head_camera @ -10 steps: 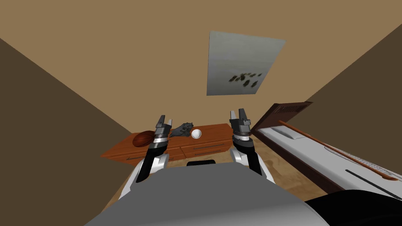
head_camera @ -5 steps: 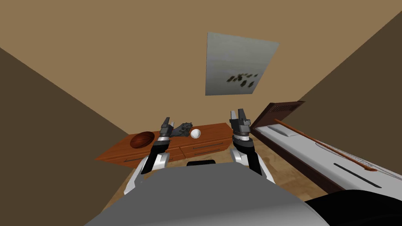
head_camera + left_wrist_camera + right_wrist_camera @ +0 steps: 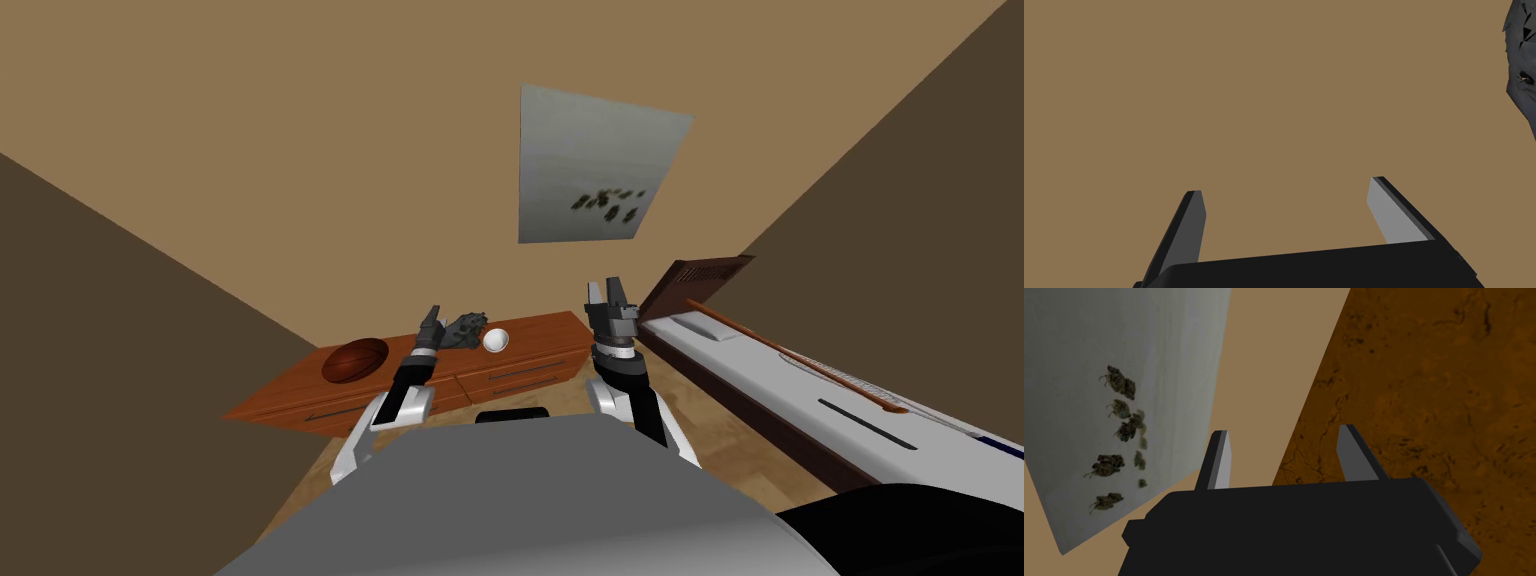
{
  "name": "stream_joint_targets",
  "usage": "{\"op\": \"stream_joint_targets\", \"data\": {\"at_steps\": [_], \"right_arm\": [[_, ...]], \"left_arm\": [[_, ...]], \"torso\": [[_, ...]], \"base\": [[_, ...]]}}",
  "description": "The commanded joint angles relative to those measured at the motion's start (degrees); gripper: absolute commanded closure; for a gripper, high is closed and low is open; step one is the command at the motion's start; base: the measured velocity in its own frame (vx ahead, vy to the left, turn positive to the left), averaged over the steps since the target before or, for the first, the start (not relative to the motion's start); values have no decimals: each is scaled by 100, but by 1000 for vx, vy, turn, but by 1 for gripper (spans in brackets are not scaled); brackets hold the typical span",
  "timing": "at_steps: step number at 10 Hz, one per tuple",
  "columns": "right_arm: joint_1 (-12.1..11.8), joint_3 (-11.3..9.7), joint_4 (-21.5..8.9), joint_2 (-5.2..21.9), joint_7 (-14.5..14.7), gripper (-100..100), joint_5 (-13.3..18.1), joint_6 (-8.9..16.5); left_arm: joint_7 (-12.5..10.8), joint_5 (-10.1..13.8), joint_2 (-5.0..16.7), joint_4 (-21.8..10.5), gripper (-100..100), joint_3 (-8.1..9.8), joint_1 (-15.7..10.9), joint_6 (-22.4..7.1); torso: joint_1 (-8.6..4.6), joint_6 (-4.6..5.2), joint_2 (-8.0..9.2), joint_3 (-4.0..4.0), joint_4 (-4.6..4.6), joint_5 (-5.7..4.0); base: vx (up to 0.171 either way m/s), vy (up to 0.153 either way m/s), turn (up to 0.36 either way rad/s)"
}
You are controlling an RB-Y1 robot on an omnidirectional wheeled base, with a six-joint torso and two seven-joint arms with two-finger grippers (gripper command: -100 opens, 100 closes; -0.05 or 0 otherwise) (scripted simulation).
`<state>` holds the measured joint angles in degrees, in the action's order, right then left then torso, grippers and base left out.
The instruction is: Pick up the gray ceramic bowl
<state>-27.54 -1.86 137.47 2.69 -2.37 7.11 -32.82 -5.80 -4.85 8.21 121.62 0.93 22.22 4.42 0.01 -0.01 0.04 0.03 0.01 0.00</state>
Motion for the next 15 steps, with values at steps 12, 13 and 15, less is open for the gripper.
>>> {"op": "stream_joint_targets", "data": {"at_steps": [12, 13, 15], "right_arm": [[0, 0, 0, 0, 0, 0, 0, 0], [0, 0, 0, 0, 0, 0, 0, 0], [0, 0, 0, 0, 0, 0, 0, 0]], "left_arm": [[70, 50, 36, -1406, -100, 35, -719, -1687], [70, 50, 36, -1406, -100, 35, -719, -1716], [71, 51, 38, -1633, -100, 31, -842, -1959]], "torso": [[-2, -1, -1, 0, 0, -1], [-2, 0, -1, -1, -1, 0], [-2, 1, -3, -2, -1, 0]], "base": [[-10, -3, -61], [-8, -3, -37], [-9, -4, -62]]}}
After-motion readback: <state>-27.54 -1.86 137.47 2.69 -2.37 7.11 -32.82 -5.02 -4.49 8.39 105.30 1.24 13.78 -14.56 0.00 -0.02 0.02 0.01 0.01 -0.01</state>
